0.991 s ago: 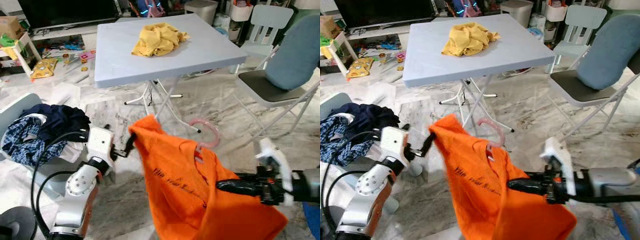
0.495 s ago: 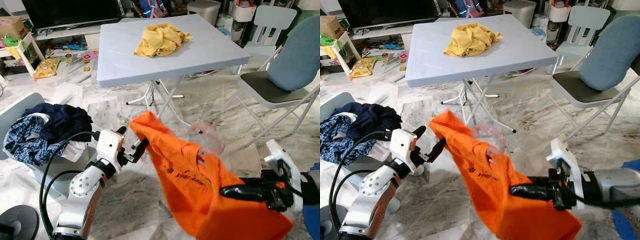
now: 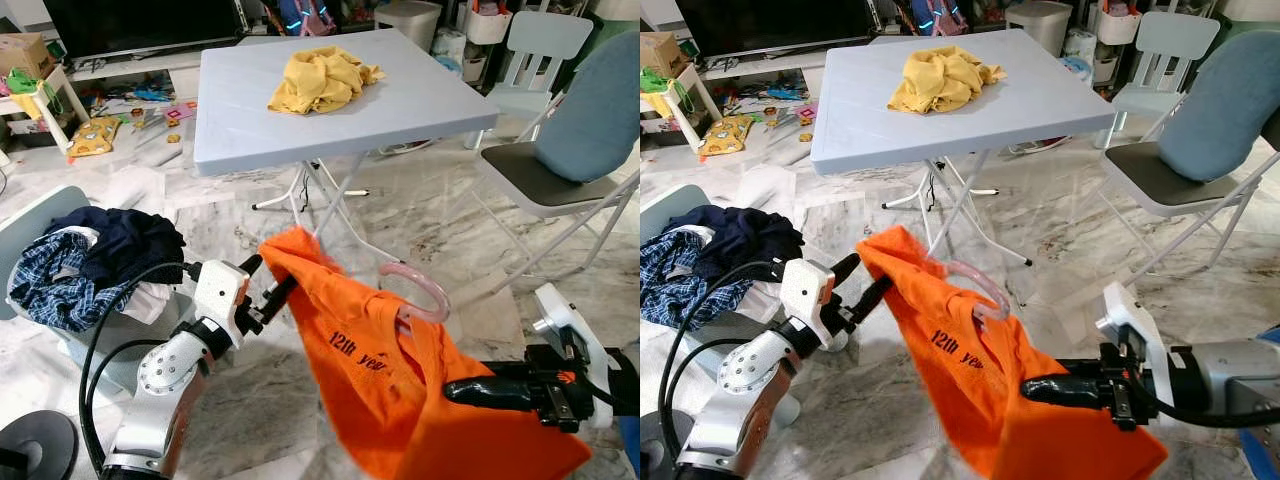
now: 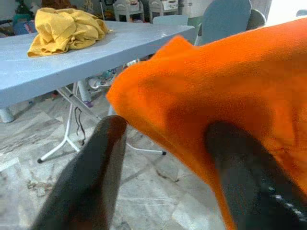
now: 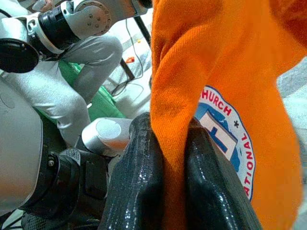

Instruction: Hang hanger

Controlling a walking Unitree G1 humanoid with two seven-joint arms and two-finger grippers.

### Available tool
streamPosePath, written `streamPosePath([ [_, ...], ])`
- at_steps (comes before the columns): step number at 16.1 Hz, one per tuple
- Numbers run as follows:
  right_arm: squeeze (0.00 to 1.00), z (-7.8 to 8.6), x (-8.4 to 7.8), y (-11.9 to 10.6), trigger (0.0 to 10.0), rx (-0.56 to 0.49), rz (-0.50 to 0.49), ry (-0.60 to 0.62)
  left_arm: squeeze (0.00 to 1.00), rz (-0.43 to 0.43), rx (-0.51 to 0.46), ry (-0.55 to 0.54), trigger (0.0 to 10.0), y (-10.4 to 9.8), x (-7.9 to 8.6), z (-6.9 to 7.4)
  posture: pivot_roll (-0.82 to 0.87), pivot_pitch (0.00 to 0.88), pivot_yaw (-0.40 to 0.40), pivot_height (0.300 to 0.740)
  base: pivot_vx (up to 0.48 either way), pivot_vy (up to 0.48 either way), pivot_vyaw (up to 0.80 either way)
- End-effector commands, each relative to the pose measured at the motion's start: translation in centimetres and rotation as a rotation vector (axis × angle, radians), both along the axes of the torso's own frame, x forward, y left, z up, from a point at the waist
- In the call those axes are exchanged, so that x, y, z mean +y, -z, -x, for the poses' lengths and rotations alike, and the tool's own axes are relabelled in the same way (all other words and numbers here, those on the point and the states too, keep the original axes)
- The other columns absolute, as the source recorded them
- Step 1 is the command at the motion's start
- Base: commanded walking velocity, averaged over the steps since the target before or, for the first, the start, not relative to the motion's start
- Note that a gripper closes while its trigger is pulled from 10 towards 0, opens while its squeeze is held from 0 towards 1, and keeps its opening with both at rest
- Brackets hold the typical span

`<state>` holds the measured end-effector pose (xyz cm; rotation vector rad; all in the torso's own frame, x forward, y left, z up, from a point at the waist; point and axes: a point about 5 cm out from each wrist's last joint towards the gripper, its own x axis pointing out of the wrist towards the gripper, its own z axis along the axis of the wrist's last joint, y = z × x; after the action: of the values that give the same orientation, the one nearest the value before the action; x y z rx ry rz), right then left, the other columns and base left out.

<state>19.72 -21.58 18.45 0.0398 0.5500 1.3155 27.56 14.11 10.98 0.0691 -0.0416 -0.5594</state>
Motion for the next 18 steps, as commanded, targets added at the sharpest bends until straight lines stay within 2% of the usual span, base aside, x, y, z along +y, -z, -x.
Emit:
streamPosePath([
  [1,0.00,0.5,0.9,-1.0,10.0,-0.047,-0.027,-0.090,0.00,-0.049,-0.002,-0.067,0.0,0.3,1.2,-0.5,-0.16,0.035,0.042,0.740,0.000,0.000,0.00],
  [7,0.00,0.8,0.8,-0.9,10.0,-0.042,-0.016,-0.101,0.00,-0.087,-0.019,-0.175,0.0,0.4,2.7,-1.3,-0.17,0.037,0.041,0.740,0.000,0.000,0.00],
  [10,0.00,1.1,0.5,-0.8,10.0,-0.031,-0.001,-0.115,0.00,-0.125,-0.056,-0.270,0.0,0.2,4.0,-1.7,-0.17,0.038,0.040,0.740,0.000,0.000,0.00],
  [13,0.00,1.9,-0.5,1.0,10.0,-0.005,0.125,-0.149,0.00,-0.120,-0.120,-0.380,0.0,-1.0,5.4,-2.4,-0.17,0.039,0.036,0.740,0.000,0.000,0.00],
  [16,0.00,2.7,-2.1,2.6,10.0,0.010,0.260,-0.200,0.00,-0.100,-0.123,-0.409,0.0,-1.2,5.8,-2.6,-0.17,0.039,0.036,0.740,0.000,0.000,0.00],
  [18,0.00,3.3,-3.1,2.6,10.0,0.009,0.311,-0.252,0.00,-0.097,-0.118,-0.418,0.0,-1.0,5.8,-2.6,-0.18,0.041,0.037,0.740,0.000,0.000,0.00],
])
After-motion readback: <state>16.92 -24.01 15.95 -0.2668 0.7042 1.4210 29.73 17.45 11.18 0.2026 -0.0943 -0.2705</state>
